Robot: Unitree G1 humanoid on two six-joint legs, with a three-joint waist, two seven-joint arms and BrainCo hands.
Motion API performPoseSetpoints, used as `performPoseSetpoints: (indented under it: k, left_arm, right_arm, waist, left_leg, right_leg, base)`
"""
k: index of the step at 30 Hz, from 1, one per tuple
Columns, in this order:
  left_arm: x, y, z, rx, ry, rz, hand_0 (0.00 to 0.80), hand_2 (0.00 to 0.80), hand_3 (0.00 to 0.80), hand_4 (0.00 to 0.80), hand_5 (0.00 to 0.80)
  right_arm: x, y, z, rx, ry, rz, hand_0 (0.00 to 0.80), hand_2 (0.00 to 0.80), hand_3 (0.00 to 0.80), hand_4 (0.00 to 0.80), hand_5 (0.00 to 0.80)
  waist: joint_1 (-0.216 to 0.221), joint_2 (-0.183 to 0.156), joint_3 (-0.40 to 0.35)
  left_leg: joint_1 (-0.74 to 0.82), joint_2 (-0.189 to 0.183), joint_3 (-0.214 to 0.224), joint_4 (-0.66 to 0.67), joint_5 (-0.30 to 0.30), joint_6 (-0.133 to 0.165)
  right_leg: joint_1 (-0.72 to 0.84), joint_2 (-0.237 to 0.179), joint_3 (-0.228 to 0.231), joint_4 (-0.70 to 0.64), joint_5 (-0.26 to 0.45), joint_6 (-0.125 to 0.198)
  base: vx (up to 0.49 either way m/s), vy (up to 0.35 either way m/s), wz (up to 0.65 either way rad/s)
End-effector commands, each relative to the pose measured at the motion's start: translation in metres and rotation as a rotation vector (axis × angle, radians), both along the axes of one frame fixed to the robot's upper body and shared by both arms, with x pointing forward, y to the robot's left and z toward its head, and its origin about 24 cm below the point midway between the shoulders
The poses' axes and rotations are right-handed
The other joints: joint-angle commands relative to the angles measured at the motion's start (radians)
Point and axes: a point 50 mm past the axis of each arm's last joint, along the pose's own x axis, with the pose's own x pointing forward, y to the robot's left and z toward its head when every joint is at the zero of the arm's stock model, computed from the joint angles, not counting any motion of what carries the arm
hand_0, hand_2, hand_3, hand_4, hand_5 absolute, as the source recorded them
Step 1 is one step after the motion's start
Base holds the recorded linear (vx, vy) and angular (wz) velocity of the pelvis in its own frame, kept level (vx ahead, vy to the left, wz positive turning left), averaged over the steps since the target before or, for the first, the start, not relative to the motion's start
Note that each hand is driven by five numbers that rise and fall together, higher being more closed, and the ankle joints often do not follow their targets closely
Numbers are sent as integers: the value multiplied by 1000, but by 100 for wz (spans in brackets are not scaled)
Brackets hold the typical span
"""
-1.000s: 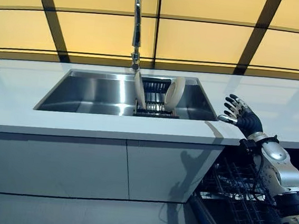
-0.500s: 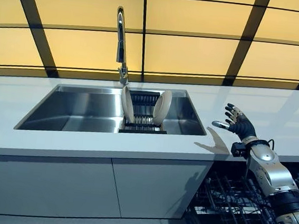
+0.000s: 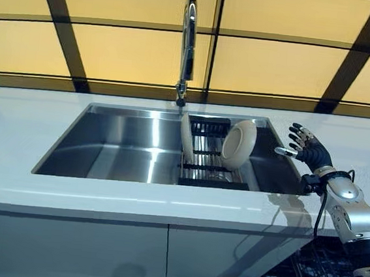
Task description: Take plates into dishwasher
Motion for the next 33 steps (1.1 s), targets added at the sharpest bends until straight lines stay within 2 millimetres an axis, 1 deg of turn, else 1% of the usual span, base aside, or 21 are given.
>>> performPoseSetpoints:
  k: [1, 3, 4, 5, 6, 7, 8, 9, 10, 11, 13, 14, 15, 16, 17, 19, 21, 24, 31, 32, 33]
  left_arm:
    - [4, 13, 5, 36, -2, -18, 0, 0, 0, 0, 0]
    - [4, 14, 6, 40, -2, -23, 0, 0, 0, 0, 0]
    - [5, 16, 7, 48, 3, -33, 0, 0, 0, 0, 0]
    - [5, 18, 8, 53, 7, -37, 0, 0, 0, 0, 0]
    - [6, 21, 9, 61, 13, -45, 0, 0, 0, 0, 0]
    - [6, 23, 10, 65, 17, -48, 0, 0, 0, 0, 0]
    - [6, 24, 10, 68, 22, -54, 0, 0, 0, 0, 0]
    - [5, 26, 10, 72, 30, -56, 0, 0, 0, 0, 0]
    - [3, 27, 11, 76, 33, -53, 0, 0, 0, 0, 0]
    - [2, 30, 12, 85, 33, -30, 0, 0, 0, 0, 0]
    - [4, 33, 14, 90, 26, -11, 0, 0, 0, 0, 0]
    - [9, 34, 15, 98, 13, -1, 0, 0, 0, 0, 0]
    - [11, 34, 16, 100, 12, -1, 0, 0, 0, 0, 0]
    - [11, 32, 15, 105, 11, 10, 0, 0, 0, 0, 0]
    - [11, 30, 14, 101, 8, 16, 0, 0, 0, 0, 0]
    - [11, 27, 13, 80, 7, 0, 0, 0, 0, 0, 0]
    - [9, 20, 9, 58, 6, -36, 0, 0, 0, 0, 0]
    - [7, 15, 7, 48, 17, -44, 0, 0, 0, 0, 0]
    - [7, 16, 7, 45, 41, -35, 0, 0, 0, 0, 0]
    - [6, 16, 7, 44, 45, -33, 0, 0, 0, 0, 0]
    - [5, 15, 6, 43, 53, -37, 0, 0, 0, 0, 0]
  right_arm:
    - [4, 2, 17, 5, -77, -3, 0, 0, 0, 0, 0]
    - [4, -1, 14, 3, -59, -27, 0, 0, 0, 0, 0]
    - [4, -5, 11, -2, -48, -58, 0, 0, 0, 0, 0]
    - [3, -6, 10, 9, -40, -58, 0, 0, 0, 0, 0]
    - [3, -6, 7, 30, -36, -73, 0, 0, 0, 0, 0]
    - [3, -5, 4, 34, -36, -82, 0, 0, 0, 0, 0]
    - [2, -6, 2, 40, -37, -90, 0, 0, 0, 0, 0]
    - [1, -6, -1, 54, -34, -103, 0, 0, 0, 0, 0]
    - [1, -7, -2, 67, -31, -112, 0, 0, 0, 0, 0]
    - [2, -10, 0, 99, -27, -125, 0, 0, 0, 0, 0]
    - [4, -11, 2, 118, -24, -128, 0, 0, 0, 0, 0]
    - [7, -13, 7, 138, -24, -134, 0, 0, 0, 0, 0]
    - [7, -14, 7, 144, -22, -135, 0, 0, 0, 0, 0]
    - [9, -15, 8, 173, -6, -124, 0, 0, 0, 0, 0]
    - [9, -15, 10, 166, -1, -121, 0, 0, 0, 0, 0]
    - [11, -15, 14, 173, 0, -104, 0, 0, 0, 0, 0]
    - [15, -14, 18, 155, 1, -75, 0, 0, 0, 0, 0]
    - [18, -10, 18, 139, 24, -66, 0, 0, 0, 0, 0]
    - [27, -2, 16, 136, 82, -57, 0, 0, 0, 0, 0]
    - [28, -2, 16, 117, 88, -60, 0, 0, 0, 0, 0]
    - [30, -2, 16, 63, 111, -76, 0, 0, 0, 0, 0]
  waist:
    - [30, -60, -31]
    - [33, -63, -31]
    - [37, -70, -28]
    - [36, -74, -28]
    - [34, -78, -23]
    - [29, -73, -15]
    - [22, -64, -7]
    - [12, -51, 9]
    - [7, -50, 15]
    - [-3, -51, 24]
    - [-9, -55, 30]
    - [-15, -59, 36]
    - [-16, -58, 36]
    - [-11, -55, 27]
    - [-8, -55, 21]
    - [-2, -57, 8]
    - [2, -60, -10]
    - [10, -60, -26]
    - [18, -58, -32]
    - [19, -58, -32]
    - [21, -59, -32]
  left_leg:
    - [-18, 29, 19, 95, -94, -12]
    - [-25, 25, 22, 112, -102, -4]
    - [-40, 15, 24, 141, -113, 11]
    - [-45, 8, 26, 146, -116, 20]
    - [-41, 2, 34, 152, -121, 32]
    - [-28, 4, 35, 149, -125, 38]
    - [-12, 8, 33, 144, -129, 40]
    - [22, 17, 32, 130, -132, 37]
    - [38, 20, 33, 122, -131, 33]
    - [78, 26, 31, 97, -133, 22]
    - [107, 33, 33, 83, -143, 11]
    - [124, 40, 34, 66, -153, 3]
    - [126, 43, 34, 61, -153, 1]
    - [123, 50, 33, 30, -133, -8]
    - [120, 51, 31, 16, -122, -14]
    - [112, 49, 36, 12, -114, -22]
    - [119, 47, 45, 10, -119, -25]
    - [126, 49, 53, 6, -121, -29]
    - [128, 48, 51, -3, -121, -36]
    - [127, 48, 50, -3, -122, -37]
    - [126, 49, 49, -3, -122, -38]
  right_leg:
    - [-32, -85, 55, 64, 51, 72]
    - [-30, -91, 59, 80, 44, 75]
    - [-32, -101, 67, 121, 45, 83]
    - [-36, -107, 71, 145, 61, 91]
    - [-77, -132, 68, 257, 135, 105]
    - [-125, -146, 69, 349, 193, 111]
    - [-164, -151, 70, 404, 228, 114]
    - [-223, -151, 66, 462, 243, 115]
    - [-235, -151, 57, 448, 243, 115]
    - [-248, -154, 41, 398, 245, 116]
    - [-254, -155, 17, 312, 237, 116]
    - [-263, -145, -1, 216, 221, 120]
    - [-257, -140, -7, 197, 208, 119]
    - [-224, -118, -14, 134, 179, 118]
    - [-202, -107, -18, 101, 174, 117]
    - [-168, -100, -30, 58, 173, 113]
    - [-141, -95, -34, 27, 173, 108]
    - [-111, -93, -46, 4, 170, 101]
    - [-96, -93, -61, -16, 171, 101]
    - [-96, -92, -62, -18, 170, 102]
    - [-97, -93, -63, -19, 171, 102]
  base:
    - [80, 94, -3]
    - [64, 69, -4]
    - [47, 45, -3]
    - [43, 65, -4]
    - [29, 62, -7]
    - [50, 79, -9]
    - [114, 93, -12]
    - [140, 61, -9]
    - [199, -9, 10]
    - [178, -87, 23]
    - [119, -159, 16]
    - [54, -176, -1]
    - [44, -204, 1]
    - [19, -111, 10]
    - [10, -99, 14]
    - [24, -29, 20]
    - [102, -2, 24]
    - [109, 1, 2]
    - [72, -5, -8]
    - [55, -6, 4]
    - [64, -9, 9]
